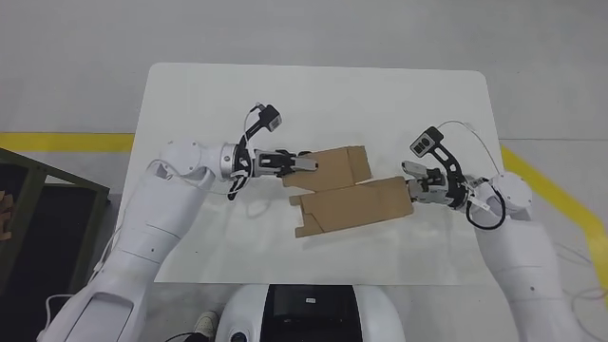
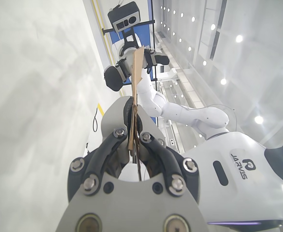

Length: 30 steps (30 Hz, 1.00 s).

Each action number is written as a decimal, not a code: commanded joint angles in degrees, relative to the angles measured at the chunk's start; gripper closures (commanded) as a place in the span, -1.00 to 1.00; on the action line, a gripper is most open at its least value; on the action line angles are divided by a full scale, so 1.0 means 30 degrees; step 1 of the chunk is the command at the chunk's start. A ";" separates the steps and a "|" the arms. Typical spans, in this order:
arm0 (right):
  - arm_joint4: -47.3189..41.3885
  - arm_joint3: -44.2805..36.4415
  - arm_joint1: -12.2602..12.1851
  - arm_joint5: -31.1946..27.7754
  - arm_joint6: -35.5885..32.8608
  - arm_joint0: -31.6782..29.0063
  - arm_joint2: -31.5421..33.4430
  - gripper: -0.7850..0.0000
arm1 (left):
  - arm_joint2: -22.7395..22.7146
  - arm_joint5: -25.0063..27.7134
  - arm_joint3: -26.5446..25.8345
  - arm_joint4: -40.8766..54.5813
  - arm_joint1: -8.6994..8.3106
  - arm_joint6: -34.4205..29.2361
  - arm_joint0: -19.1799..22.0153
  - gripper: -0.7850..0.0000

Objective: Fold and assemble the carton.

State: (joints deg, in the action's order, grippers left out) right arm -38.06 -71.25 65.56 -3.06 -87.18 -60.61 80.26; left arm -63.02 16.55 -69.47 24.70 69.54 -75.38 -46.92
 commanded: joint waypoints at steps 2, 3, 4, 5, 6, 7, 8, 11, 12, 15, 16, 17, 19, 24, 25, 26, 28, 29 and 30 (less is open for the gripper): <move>-0.0042 -0.0300 -0.0055 0.0030 -0.0013 -0.0178 -0.0046 -1.00 | 0.0129 -0.0006 0.0122 0.0006 0.0004 -0.0032 0.0092 1.00; -0.0007 -0.0425 -0.0071 0.0016 -0.0022 -0.0236 -0.0089 -1.00 | 0.0153 -0.0015 0.0167 -0.0004 0.0003 0.0007 0.0117 1.00; 0.0040 -0.0519 -0.0089 0.0001 -0.0022 -0.0284 -0.0124 -1.00 | 0.0184 -0.0018 0.0193 -0.0010 0.0002 0.0025 0.0136 1.00; 0.0051 -0.0603 -0.0102 -0.0016 -0.0033 -0.0337 -0.0171 -1.00 | 0.0212 -0.0027 0.0214 -0.0016 0.0001 0.0039 0.0159 1.00; 0.0103 -0.0697 -0.0117 -0.0025 -0.0060 -0.0372 -0.0228 -1.00 | 0.0241 -0.0050 0.0235 -0.0030 -0.0001 0.0050 0.0181 1.00; 0.0164 -0.0783 -0.0132 -0.0025 -0.0075 -0.0394 -0.0288 -1.00 | 0.0264 -0.0053 0.0247 -0.0024 -0.0003 0.0062 0.0198 1.00; 0.0202 -0.0864 -0.0144 -0.0031 -0.0103 -0.0422 -0.0356 -1.00 | 0.0284 -0.0028 0.0247 0.0003 -0.0003 0.0078 0.0208 1.00; 0.0314 -0.1044 -0.0183 -0.0091 -0.0076 -0.0484 -0.0500 -0.90 | 0.0374 0.0001 0.0293 -0.0043 -0.0012 0.0061 0.0241 1.00; 0.0289 -0.1094 -0.0192 -0.0146 -0.0035 -0.0514 -0.0530 -0.84 | 0.0406 -0.0013 0.0309 -0.0047 -0.0013 0.0050 0.0257 1.00; 0.0341 -0.1237 -0.0221 -0.0231 0.0022 -0.0569 -0.0686 -0.70 | 0.0501 -0.0023 0.0339 -0.0027 -0.0012 0.0053 0.0314 1.00; 0.0365 -0.1276 -0.0231 -0.0261 0.0026 -0.0572 -0.0734 -0.66 | 0.0534 -0.0024 0.0345 -0.0017 -0.0008 0.0079 0.0338 1.00; 0.0356 -0.1294 -0.0242 -0.0274 0.0045 -0.0575 -0.0765 -0.64 | 0.0565 -0.0008 0.0348 -0.0042 -0.0006 0.0112 0.0370 1.00; 0.0447 -0.1361 -0.0274 -0.0359 0.0045 -0.0564 -0.0816 -0.55 | 0.0634 -0.0025 0.0345 -0.0021 -0.0001 0.0119 0.0421 1.00; 0.0689 -0.1422 -0.0390 -0.0469 0.0032 -0.0637 -0.0793 -0.07 | 0.0693 -0.0080 0.0348 0.0029 -0.0022 0.0080 0.0484 1.00; 0.0696 -0.1430 -0.0413 -0.0483 0.0068 -0.0660 -0.0766 0.02 | 0.0681 -0.0093 0.0344 0.0032 -0.0034 0.0061 0.0486 1.00; 0.0744 -0.1457 -0.0437 -0.0495 0.0080 -0.0682 -0.0759 0.05 | 0.0669 -0.0108 0.0341 0.0010 -0.0049 0.0042 0.0485 1.00; 0.0780 -0.1520 -0.0479 -0.0545 0.0085 -0.0712 -0.0746 0.13 | 0.0641 -0.0131 0.0319 -0.0032 -0.0080 0.0019 0.0468 1.00; 0.0765 -0.1550 -0.0496 -0.0581 0.0090 -0.0723 -0.0744 0.16 | 0.0627 -0.0149 0.0299 -0.0036 -0.0095 0.0009 0.0457 1.00; 0.0774 -0.1567 -0.0508 -0.0618 0.0092 -0.0731 -0.0744 0.21 | 0.0623 -0.0183 0.0297 -0.0038 -0.0104 -0.0002 0.0445 1.00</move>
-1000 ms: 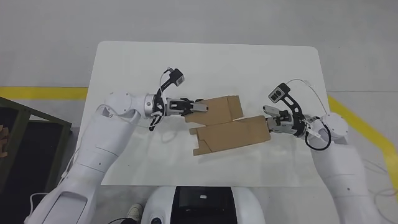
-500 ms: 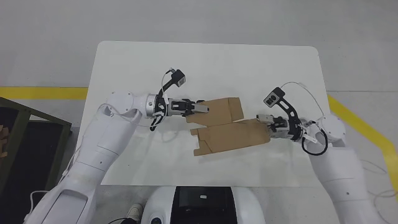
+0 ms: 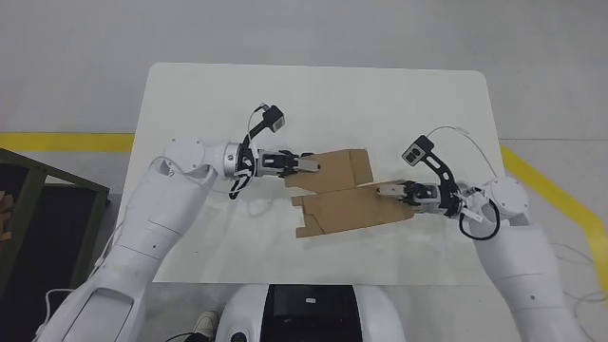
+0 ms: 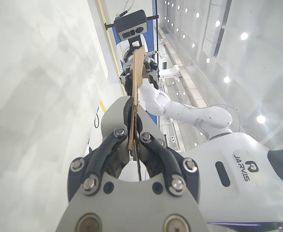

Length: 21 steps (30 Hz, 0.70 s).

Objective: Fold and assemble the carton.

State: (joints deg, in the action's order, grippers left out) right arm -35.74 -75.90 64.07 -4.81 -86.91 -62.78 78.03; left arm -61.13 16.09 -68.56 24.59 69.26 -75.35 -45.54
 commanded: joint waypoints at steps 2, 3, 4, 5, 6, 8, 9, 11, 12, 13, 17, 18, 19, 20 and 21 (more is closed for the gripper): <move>0.0018 -0.0051 -0.0051 -0.0106 0.0018 -0.0020 -0.0015 0.25 | -0.0018 -0.0107 -0.0039 -0.0001 -0.0038 -0.0028 -0.0034 1.00; -0.0006 -0.0065 -0.0065 -0.0142 0.0057 -0.0015 -0.0007 0.27 | -0.0025 -0.0131 -0.0039 -0.0023 -0.0050 0.0009 -0.0044 1.00; -0.0009 -0.0074 -0.0080 -0.0178 0.0078 -0.0022 -0.0014 0.29 | -0.0023 -0.0146 -0.0058 -0.0035 -0.0059 0.0024 -0.0051 1.00; -0.0012 -0.0087 -0.0094 -0.0196 0.0088 -0.0020 -0.0024 0.32 | -0.0019 -0.0169 -0.0066 -0.0009 -0.0066 0.0030 -0.0063 1.00; -0.0007 -0.0091 -0.0110 -0.0216 0.0095 -0.0017 -0.0033 0.34 | -0.0013 -0.0202 -0.0067 -0.0008 -0.0074 0.0025 -0.0064 1.00; 0.0016 -0.0081 -0.0143 -0.0246 0.0131 -0.0009 -0.0038 0.42 | -0.0004 -0.0222 -0.0071 -0.0007 -0.0087 0.0034 -0.0054 1.00; 0.0044 -0.0087 -0.0161 -0.0272 0.0144 -0.0005 -0.0040 0.44 | 0.0007 -0.0258 -0.0053 0.0008 -0.0093 0.0029 -0.0052 1.00; 0.0092 -0.0069 -0.0192 -0.0304 0.0155 -0.0009 -0.0043 0.57 | 0.0009 -0.0297 -0.0034 0.0042 -0.0101 0.0048 -0.0029 1.00; 0.0121 -0.0048 -0.0215 -0.0331 0.0181 -0.0023 -0.0051 0.70 | 0.0016 -0.0331 -0.0022 0.0090 -0.0106 0.0049 -0.0015 1.00; 0.0156 -0.0044 -0.0231 -0.0367 0.0184 -0.0032 -0.0067 0.88 | 0.0018 -0.0356 -0.0014 0.0128 -0.0110 0.0036 0.0000 1.00; 0.0175 0.0008 -0.0276 -0.0415 0.0224 -0.0033 -0.0152 1.00 | 0.0014 -0.0458 0.0023 0.0347 -0.0123 0.0007 0.0031 1.00; 0.0218 0.0035 -0.0293 -0.0452 0.0239 -0.0015 -0.0189 1.00 | 0.0008 -0.0505 0.0048 0.0427 -0.0128 0.0005 0.0039 1.00; 0.0211 0.0055 -0.0303 -0.0468 0.0248 0.0001 -0.0214 1.00 | 0.0008 -0.0533 0.0044 0.0490 -0.0130 0.0000 0.0046 1.00; 0.0195 0.0075 -0.0313 -0.0483 0.0254 0.0016 -0.0237 1.00 | -0.0001 -0.0560 0.0053 0.0566 -0.0133 0.0017 0.0042 1.00; 0.0181 0.0105 -0.0324 -0.0502 0.0276 0.0034 -0.0252 1.00 | -0.0002 -0.0576 0.0044 0.0614 -0.0136 0.0011 0.0045 0.40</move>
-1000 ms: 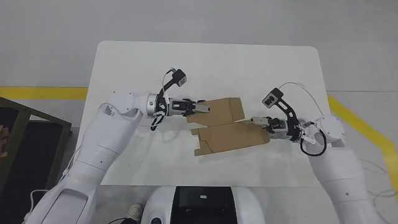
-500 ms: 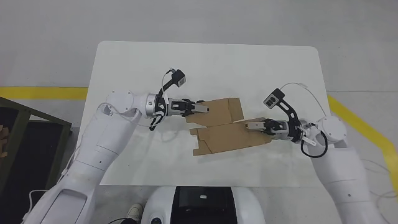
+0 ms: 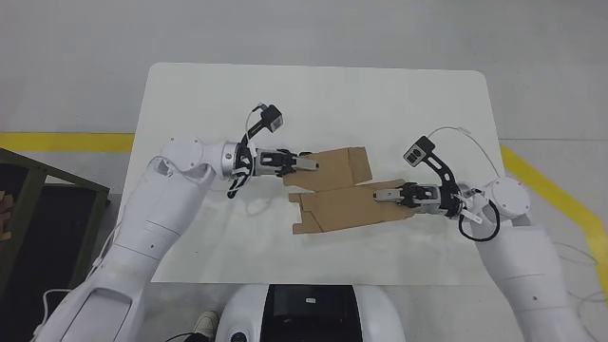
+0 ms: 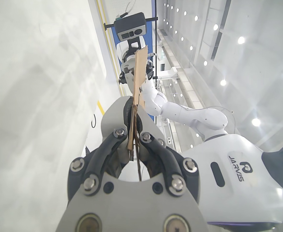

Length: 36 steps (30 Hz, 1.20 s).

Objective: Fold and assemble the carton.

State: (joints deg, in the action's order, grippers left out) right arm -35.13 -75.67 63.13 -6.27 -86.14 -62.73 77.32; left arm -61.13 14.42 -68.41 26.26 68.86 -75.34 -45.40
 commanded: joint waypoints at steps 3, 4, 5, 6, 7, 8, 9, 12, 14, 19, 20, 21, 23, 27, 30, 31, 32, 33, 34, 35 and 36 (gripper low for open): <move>-0.0099 0.0094 -0.0038 -0.0094 0.0075 0.0074 -0.0057 1.00 | -0.0108 -0.0189 0.0062 0.0511 0.0000 0.0337 -0.0063 -1.00; -0.0082 0.0105 -0.0051 -0.0130 0.0101 0.0100 -0.0064 1.00 | -0.0136 -0.0308 0.0072 0.0666 0.0004 0.0464 -0.0084 -1.00; -0.0004 0.0112 -0.0069 -0.0191 0.0142 0.0129 -0.0059 1.00 | -0.0176 -0.0376 0.0077 0.0799 0.0004 0.0571 -0.0096 -1.00; 0.0060 0.0129 -0.0087 -0.0233 0.0187 0.0145 -0.0052 1.00 | -0.0216 -0.0434 0.0077 0.0926 0.0003 0.0663 -0.0112 -1.00; 0.0127 0.0138 -0.0102 -0.0286 0.0237 0.0162 -0.0027 1.00 | -0.0243 -0.0485 0.0086 0.1016 0.0001 0.0720 -0.0127 -1.00; 0.0235 0.0152 -0.0126 -0.0333 0.0287 0.0166 -0.0009 1.00 | -0.0282 -0.0561 0.0078 0.1161 0.0000 0.0783 -0.0148 -1.00; 0.0405 0.0169 -0.0161 -0.0397 0.0387 0.0173 0.0034 1.00 | -0.0339 -0.0656 0.0040 0.1361 -0.0003 0.0841 -0.0177 -1.00; 0.0753 0.0171 -0.0236 -0.0473 0.0542 0.0139 0.0076 1.00 | -0.0426 -0.0866 -0.0093 0.1634 -0.0025 0.0824 -0.0254 -1.00; 0.0935 0.0164 -0.0280 -0.0540 0.0657 0.0098 0.0094 1.00 | -0.0487 -0.0971 -0.0205 0.1723 -0.0049 0.0789 -0.0307 -1.00; 0.1423 0.0155 -0.0383 -0.0701 0.0958 0.0004 0.0097 1.00 | -0.0796 -0.1542 -0.0460 0.2248 -0.0146 0.0391 -0.0402 -1.00; 0.1490 0.0147 -0.0401 -0.0746 0.1024 -0.0004 0.0102 1.00 | -0.0900 -0.1659 -0.0462 0.2337 -0.0175 0.0286 -0.0377 -1.00; 0.1578 0.0151 -0.0421 -0.0774 0.1091 -0.0016 0.0103 1.00 | -0.0989 -0.1744 -0.0461 0.2359 -0.0205 0.0173 -0.0344 -1.00; 0.1770 0.0165 -0.0452 -0.0833 0.1186 -0.0033 0.0078 1.00 | -0.1112 -0.1814 -0.0453 0.2237 -0.0261 -0.0016 -0.0254 -1.00; 0.1808 0.0226 -0.0487 -0.0960 0.1397 -0.0066 -0.0025 1.00 | -0.1313 -0.1955 -0.0494 0.1977 -0.0370 -0.0443 -0.0043 -1.00; 0.1782 0.0269 -0.0511 -0.1068 0.1493 -0.0077 -0.0122 1.00 | -0.1391 -0.2032 -0.0589 0.1967 -0.0419 -0.0596 0.0057 -1.00; 0.1765 0.0271 -0.0519 -0.1079 0.1483 -0.0076 -0.0154 1.00 | -0.1383 -0.2031 -0.0630 0.1982 -0.0424 -0.0621 0.0070 -1.00; 0.1755 0.0277 -0.0525 -0.1090 0.1486 -0.0075 -0.0167 1.00 | -0.1365 -0.2045 -0.0658 0.1995 -0.0426 -0.0643 0.0074 -1.00; 0.1758 0.0290 -0.0539 -0.1092 0.1499 -0.0073 -0.0195 1.00 | -0.1318 -0.2056 -0.0719 0.1982 -0.0427 -0.0671 0.0091 -1.00; 0.1760 0.0292 -0.0547 -0.1090 0.1504 -0.0071 -0.0205 1.00 | -0.1288 -0.2092 -0.0746 0.2016 -0.0423 -0.0668 0.0092 -1.00; 0.1738 0.0313 -0.0563 -0.1099 0.1541 -0.0077 -0.0206 1.00 | -0.1224 -0.2129 -0.0814 0.2057 -0.0415 -0.0666 0.0103 -1.00; 0.1702 0.0328 -0.0576 -0.1123 0.1590 -0.0087 -0.0189 1.00 | -0.1172 -0.2128 -0.0855 0.2085 -0.0407 -0.0640 0.0098 -1.00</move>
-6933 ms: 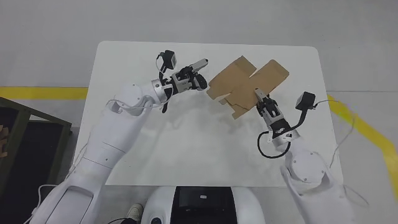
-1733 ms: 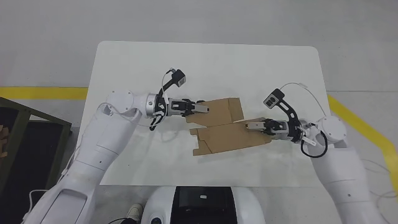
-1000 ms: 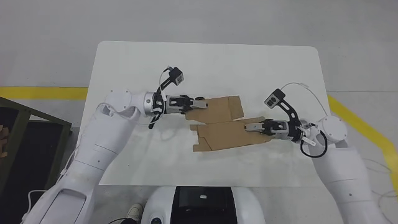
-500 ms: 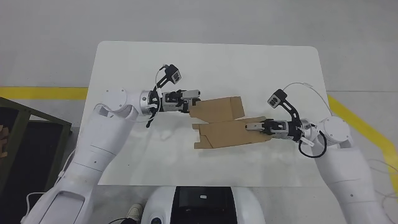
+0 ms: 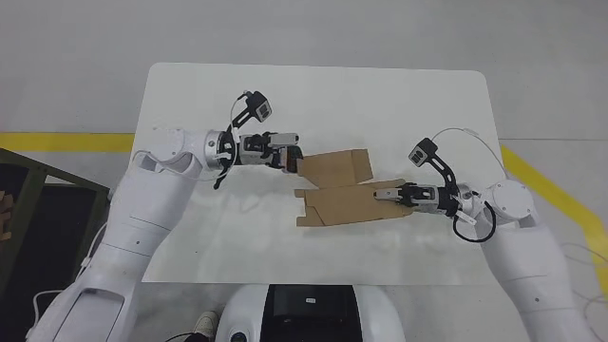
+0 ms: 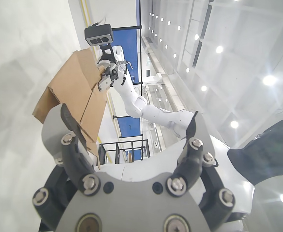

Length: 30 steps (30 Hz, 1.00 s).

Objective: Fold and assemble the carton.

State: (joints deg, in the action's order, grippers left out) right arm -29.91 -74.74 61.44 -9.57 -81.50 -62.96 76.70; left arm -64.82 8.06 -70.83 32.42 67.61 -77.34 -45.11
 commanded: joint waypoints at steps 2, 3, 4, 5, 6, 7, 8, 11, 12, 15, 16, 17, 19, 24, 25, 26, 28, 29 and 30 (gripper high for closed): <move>-0.0187 0.0051 -0.0032 -0.0034 0.0105 -0.0051 0.0062 1.00 | 0.0182 -0.0022 -0.0115 0.0135 0.0035 0.0060 -0.0031 -1.00; -0.0220 0.0037 -0.0047 -0.0032 0.0097 -0.0065 0.0073 1.00 | 0.0279 -0.0028 -0.0126 0.0164 0.0053 0.0098 -0.0062 -1.00; -0.0265 0.0020 -0.0061 -0.0041 0.0121 -0.0081 0.0093 1.00 | 0.0376 -0.0024 -0.0134 0.0173 0.0071 0.0132 -0.0079 -1.00; -0.0372 -0.0044 -0.0075 -0.0012 0.0093 -0.0121 0.0090 1.00 | 0.0534 -0.0036 -0.0116 0.0230 0.0104 0.0178 -0.0114 -1.00; -0.0422 -0.0088 -0.0082 -0.0009 0.0090 -0.0136 0.0092 1.00 | 0.0605 -0.0056 -0.0080 0.0263 0.0121 0.0210 -0.0122 -1.00; -0.0518 -0.0152 -0.0089 -0.0001 0.0105 -0.0167 0.0093 1.00 | 0.0701 -0.0031 -0.0046 0.0293 0.0146 0.0272 -0.0115 -1.00; -0.0605 -0.0253 -0.0096 0.0024 0.0085 -0.0196 0.0078 1.00 | 0.0809 -0.0027 0.0010 0.0292 0.0171 0.0333 -0.0116 -1.00; -0.0831 -0.0549 -0.0125 0.0069 0.0134 -0.0281 0.0075 1.00 | 0.1112 0.0019 0.0199 0.0303 0.0246 0.0484 -0.0057 -1.00; -0.0834 -0.0611 -0.0137 0.0058 0.0162 -0.0299 0.0079 1.00 | 0.1182 0.0031 0.0256 0.0287 0.0262 0.0490 -0.0023 -1.00; -0.0877 -0.0734 -0.0168 0.0072 0.0221 -0.0344 0.0084 1.00 | 0.1318 0.0041 0.0374 0.0257 0.0292 0.0486 0.0049 -1.00; -0.0884 -0.0769 -0.0180 0.0089 0.0238 -0.0355 0.0084 1.00 | 0.1341 0.0047 0.0407 0.0261 0.0297 0.0480 0.0072 -1.00; -0.0895 -0.0818 -0.0195 0.0056 0.0256 -0.0368 0.0087 1.00 | 0.1365 0.0040 0.0447 0.0247 0.0299 0.0470 0.0091 -1.00; -0.0905 -0.0863 -0.0212 0.0058 0.0283 -0.0388 0.0079 1.00 | 0.1376 0.0027 0.0487 0.0228 0.0295 0.0452 0.0105 -1.00; -0.0950 -0.1014 -0.0251 0.0109 0.0316 -0.0434 -0.0030 1.00 | 0.1384 -0.0089 0.0551 0.0094 0.0256 0.0231 0.0129 -0.32; -0.0986 -0.1034 -0.0255 0.0087 0.0332 -0.0438 -0.0049 1.00 | 0.1392 -0.0081 0.0555 0.0049 0.0247 0.0177 0.0120 0.03; -0.0998 -0.1043 -0.0260 0.0075 0.0352 -0.0443 -0.0070 1.00 | 0.1400 -0.0080 0.0571 0.0008 0.0239 0.0164 0.0104 0.19; -0.1015 -0.1074 -0.0272 0.0076 0.0379 -0.0437 -0.0118 1.00 | 0.1423 -0.0108 0.0614 -0.0115 0.0223 0.0157 0.0080 0.26; -0.1029 -0.1083 -0.0278 0.0093 0.0370 -0.0424 -0.0140 1.00 | 0.1435 -0.0121 0.0624 -0.0171 0.0215 0.0140 0.0072 0.26; -0.1041 -0.1089 -0.0285 0.0108 0.0382 -0.0404 -0.0154 1.00 | 0.1450 -0.0139 0.0645 -0.0265 0.0203 0.0111 0.0068 0.26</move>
State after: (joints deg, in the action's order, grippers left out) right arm -33.01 -78.00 60.59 -9.30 -80.37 -64.22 76.26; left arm -60.50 7.69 -68.94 31.83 68.25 -76.95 -44.89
